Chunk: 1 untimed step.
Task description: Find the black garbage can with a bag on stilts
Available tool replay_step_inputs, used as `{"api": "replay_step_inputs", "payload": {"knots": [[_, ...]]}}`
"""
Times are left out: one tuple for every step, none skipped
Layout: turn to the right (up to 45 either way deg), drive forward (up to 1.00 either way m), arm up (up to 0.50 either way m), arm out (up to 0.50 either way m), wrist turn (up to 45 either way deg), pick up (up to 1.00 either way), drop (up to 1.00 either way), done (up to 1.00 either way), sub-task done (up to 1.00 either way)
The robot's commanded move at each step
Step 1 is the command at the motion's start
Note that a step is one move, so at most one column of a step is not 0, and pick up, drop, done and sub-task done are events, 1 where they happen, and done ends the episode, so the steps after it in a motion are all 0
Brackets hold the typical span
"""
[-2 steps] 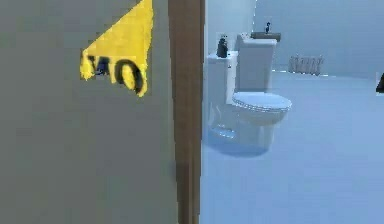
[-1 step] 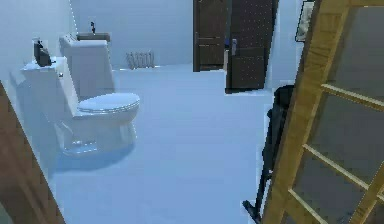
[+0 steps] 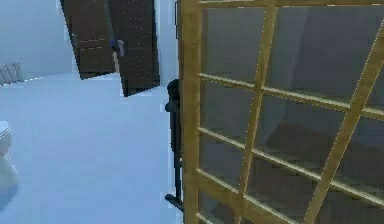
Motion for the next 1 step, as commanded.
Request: {"api": "replay_step_inputs", "payload": {"knots": [[0.0, 0.0, 0.0, 0.0, 0.0, 0.0, 0.0, 1.0, 0.0]]}}
